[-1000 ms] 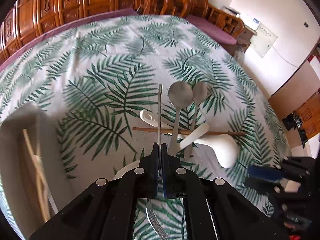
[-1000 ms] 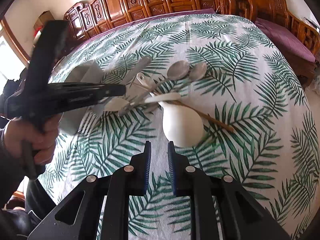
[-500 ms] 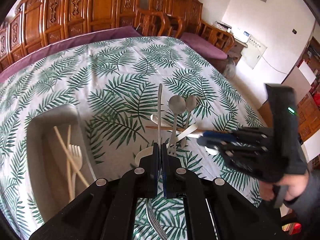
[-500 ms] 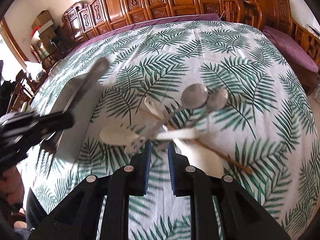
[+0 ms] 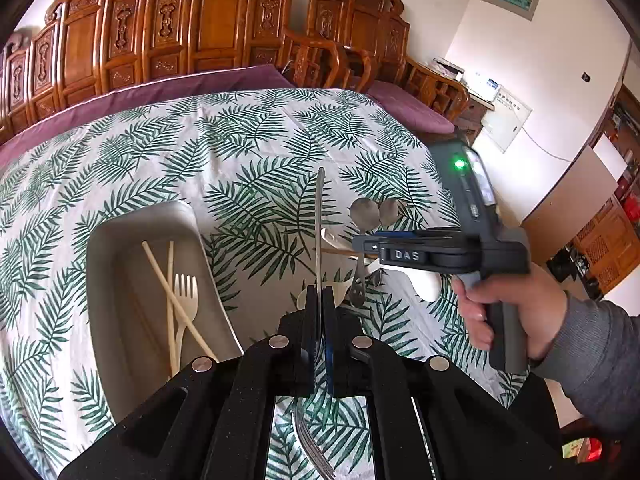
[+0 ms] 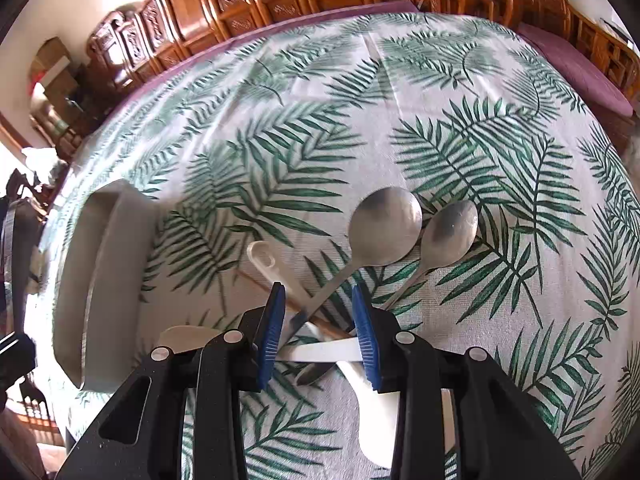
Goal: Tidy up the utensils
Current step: 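Grasp a metal spoon from the pile with the right tool, then carry the fork into the grey tray and open the left tool while the right tool carries the spoon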
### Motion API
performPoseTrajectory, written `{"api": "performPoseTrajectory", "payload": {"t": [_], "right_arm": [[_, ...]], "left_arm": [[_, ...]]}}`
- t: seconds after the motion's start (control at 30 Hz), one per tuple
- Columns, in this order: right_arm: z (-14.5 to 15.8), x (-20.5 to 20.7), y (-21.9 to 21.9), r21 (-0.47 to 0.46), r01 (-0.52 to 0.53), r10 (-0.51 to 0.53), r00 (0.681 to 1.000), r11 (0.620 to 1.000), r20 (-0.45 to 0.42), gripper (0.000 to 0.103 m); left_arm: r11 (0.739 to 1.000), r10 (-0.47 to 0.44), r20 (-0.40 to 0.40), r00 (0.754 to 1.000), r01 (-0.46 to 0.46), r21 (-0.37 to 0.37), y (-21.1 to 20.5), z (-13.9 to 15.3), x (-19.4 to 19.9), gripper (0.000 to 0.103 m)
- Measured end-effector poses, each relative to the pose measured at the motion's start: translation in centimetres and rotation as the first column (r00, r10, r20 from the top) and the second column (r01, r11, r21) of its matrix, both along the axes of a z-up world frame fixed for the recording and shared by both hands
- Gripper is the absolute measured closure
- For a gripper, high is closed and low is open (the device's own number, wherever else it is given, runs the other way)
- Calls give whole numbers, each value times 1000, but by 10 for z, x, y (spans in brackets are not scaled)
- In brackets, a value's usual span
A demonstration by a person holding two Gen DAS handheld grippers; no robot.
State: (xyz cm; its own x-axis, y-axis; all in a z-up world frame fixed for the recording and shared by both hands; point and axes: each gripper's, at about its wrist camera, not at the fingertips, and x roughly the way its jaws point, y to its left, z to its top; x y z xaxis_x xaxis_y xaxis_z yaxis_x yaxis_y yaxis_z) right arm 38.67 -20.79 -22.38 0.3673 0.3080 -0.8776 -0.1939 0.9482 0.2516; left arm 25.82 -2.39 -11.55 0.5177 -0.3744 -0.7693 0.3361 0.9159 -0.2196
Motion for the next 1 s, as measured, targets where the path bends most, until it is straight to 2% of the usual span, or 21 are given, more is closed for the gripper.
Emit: {"api": "performPoseTrajectory", "payload": {"t": [0.27,0.33,0.47,0.67,0.87,1.0], "right_arm": [[-5,5,7,-61,11,-11,1000,998,3,66],[-6,5,11,-100,19,-18,1000,995,9,71],[-7,5,10,-136,54,-53,999,989,14,86],[-5,3,11,-151,75,-75,997,986,4,96],[3,-9,14,-153,55,-52,998,987,23,96],[22,-19,15,-117,45,-38,997,992,63,96]], "left_arm": [[1000,13,7,1000,-13,-7,10,4,-9,101],[1000,15,8,1000,-15,-9,12,4,-11,101],[1000,20,13,1000,-20,-12,15,6,-14,101],[999,33,26,999,-32,-12,22,12,-21,101],[998,57,36,998,-57,-7,33,15,-24,101],[997,81,38,996,-81,2,42,15,-21,101]]}}
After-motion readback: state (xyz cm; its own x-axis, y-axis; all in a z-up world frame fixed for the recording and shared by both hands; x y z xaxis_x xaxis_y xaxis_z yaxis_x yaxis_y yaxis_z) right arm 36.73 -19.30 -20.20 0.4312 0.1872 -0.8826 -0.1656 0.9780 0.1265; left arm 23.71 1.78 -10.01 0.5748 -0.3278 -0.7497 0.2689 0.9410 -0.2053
